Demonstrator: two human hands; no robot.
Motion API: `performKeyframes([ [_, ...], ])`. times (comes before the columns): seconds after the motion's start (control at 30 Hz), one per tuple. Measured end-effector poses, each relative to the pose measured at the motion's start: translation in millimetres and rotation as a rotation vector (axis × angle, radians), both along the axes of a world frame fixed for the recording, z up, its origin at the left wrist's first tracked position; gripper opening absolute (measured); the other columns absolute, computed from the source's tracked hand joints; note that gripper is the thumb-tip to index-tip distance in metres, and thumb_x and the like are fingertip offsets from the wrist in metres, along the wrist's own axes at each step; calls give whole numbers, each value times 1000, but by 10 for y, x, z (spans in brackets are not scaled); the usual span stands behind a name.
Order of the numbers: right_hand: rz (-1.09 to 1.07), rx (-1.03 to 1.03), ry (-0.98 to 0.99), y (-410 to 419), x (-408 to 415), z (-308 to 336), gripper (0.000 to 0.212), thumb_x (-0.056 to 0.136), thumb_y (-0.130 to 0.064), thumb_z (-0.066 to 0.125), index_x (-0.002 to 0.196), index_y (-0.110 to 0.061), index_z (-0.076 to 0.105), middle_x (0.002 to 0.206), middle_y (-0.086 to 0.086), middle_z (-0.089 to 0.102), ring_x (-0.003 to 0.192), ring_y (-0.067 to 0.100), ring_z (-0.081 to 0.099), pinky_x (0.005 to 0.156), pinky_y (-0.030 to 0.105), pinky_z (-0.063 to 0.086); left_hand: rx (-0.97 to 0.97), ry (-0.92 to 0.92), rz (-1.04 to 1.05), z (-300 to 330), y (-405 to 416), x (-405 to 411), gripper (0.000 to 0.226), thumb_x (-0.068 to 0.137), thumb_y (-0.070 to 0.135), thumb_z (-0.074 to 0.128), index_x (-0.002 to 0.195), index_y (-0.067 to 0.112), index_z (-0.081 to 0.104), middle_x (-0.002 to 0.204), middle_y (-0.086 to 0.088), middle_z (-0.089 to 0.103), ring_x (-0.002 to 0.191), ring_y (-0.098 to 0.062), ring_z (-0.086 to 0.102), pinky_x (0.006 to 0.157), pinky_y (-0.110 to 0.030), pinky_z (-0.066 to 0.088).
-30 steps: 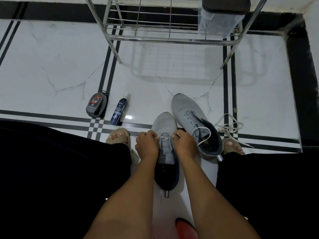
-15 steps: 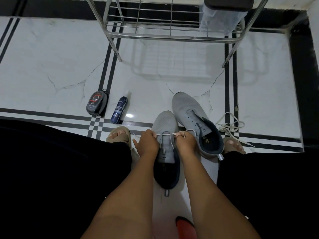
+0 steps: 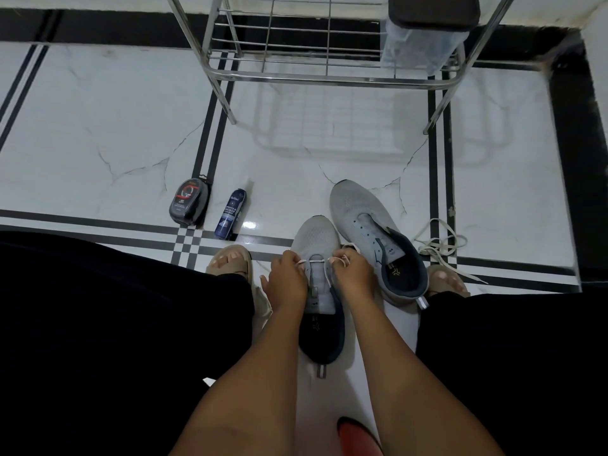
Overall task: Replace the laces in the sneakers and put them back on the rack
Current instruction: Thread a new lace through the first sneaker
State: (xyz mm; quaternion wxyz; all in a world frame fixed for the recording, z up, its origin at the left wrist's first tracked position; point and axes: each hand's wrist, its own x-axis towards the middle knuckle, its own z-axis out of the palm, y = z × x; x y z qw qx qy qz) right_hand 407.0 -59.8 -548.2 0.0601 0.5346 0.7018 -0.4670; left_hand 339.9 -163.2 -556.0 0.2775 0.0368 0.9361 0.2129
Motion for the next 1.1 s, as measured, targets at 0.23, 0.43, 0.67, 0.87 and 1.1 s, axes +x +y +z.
performKeyframes([
  [0.23,-20,27,-24,-26,-11,35,13,96,-20,53,84,-20,59,96,3,68,83,21,57,68,24,36,28,-59,2,82,26,99,32,84,43,58,109,23,51,119,2,53,110,-23,55,112,-49,24],
  [0.43,-13,13,-23,-16,-2,43,14,97,-18,50,97,-13,62,101,8,67,84,23,56,69,25,37,45,-62,13,70,9,119,29,85,38,58,108,22,52,119,1,53,109,-24,56,114,-48,21],
  [0.67,-5,-41,-34,44,-11,80,16,97,-19,50,102,-11,63,102,8,66,96,28,60,75,27,41,56,-49,62,29,-4,91,25,93,43,50,106,23,54,118,1,55,107,-24,57,112,-50,24],
  [0.87,-47,-98,-8,41,9,62,8,94,-22,56,98,-16,60,98,1,62,93,23,59,75,25,39,-44,-37,-27,-11,-38,-31,12,96,28,48,101,22,58,116,-2,56,103,-28,58,104,-46,36],
  [1.1,-125,160,42,-50,17,322,26,95,-26,47,109,-5,51,113,13,54,90,22,48,70,27,32,-146,-118,21,150,19,-107,43,91,32,40,120,8,62,125,-13,55,114,-34,54,94,-42,45],
])
